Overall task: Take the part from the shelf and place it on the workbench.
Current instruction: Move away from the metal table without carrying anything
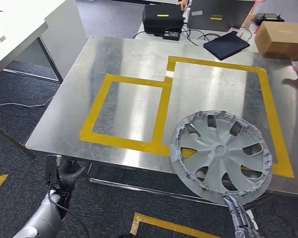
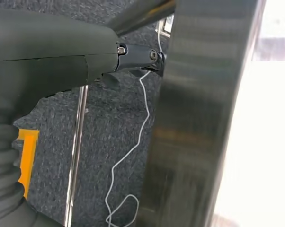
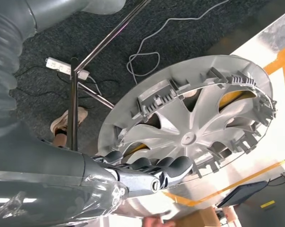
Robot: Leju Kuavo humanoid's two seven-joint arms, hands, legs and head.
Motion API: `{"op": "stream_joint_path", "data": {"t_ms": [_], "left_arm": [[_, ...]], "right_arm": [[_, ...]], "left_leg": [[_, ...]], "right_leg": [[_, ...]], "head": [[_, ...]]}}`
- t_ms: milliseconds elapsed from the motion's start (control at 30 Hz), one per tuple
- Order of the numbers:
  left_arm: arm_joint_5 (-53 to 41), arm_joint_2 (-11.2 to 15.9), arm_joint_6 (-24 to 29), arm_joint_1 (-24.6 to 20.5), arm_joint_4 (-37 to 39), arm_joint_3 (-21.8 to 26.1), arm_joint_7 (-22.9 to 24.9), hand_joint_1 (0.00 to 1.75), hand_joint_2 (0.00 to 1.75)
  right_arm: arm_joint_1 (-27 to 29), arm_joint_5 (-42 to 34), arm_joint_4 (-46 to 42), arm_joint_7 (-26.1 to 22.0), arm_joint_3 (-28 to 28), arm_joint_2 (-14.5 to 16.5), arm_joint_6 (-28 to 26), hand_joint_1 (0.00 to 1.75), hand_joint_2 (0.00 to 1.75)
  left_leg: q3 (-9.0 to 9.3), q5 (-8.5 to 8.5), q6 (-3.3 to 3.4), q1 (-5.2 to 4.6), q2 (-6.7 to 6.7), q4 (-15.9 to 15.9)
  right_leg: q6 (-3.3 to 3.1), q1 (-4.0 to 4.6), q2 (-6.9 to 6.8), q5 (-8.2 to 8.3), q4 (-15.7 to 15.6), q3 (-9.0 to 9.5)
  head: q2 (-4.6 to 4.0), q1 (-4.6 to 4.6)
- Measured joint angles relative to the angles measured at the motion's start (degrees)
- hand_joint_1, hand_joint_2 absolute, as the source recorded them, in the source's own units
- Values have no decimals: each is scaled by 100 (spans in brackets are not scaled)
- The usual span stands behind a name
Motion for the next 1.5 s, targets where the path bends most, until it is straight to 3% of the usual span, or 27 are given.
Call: {"op": "stream_joint_path", "data": {"t_ms": [567,1267,1500], "left_arm": [[440,3,178,-169,-85,393,163,0,0],[547,20,278,-167,-101,527,178,0,0],[662,58,777,-136,-99,615,439,0,0]], "right_arm": [[13,-2,69,0,0,0,-118,0,175],[93,23,81,0,-21,0,-132,0,175],[186,5,86,0,-33,2,-252,0,175]], "left_leg": [[28,5,-3,-5,-2,0],[40,-13,-12,-6,-2,-1],[44,-16,-13,-6,-2,-1]], "right_leg": [[-11,-3,1,-7,0,37],[-28,-4,1,-28,0,48],[-31,-3,1,-31,0,52]], "head": [[0,-1],[0,1],[0,0]]}}
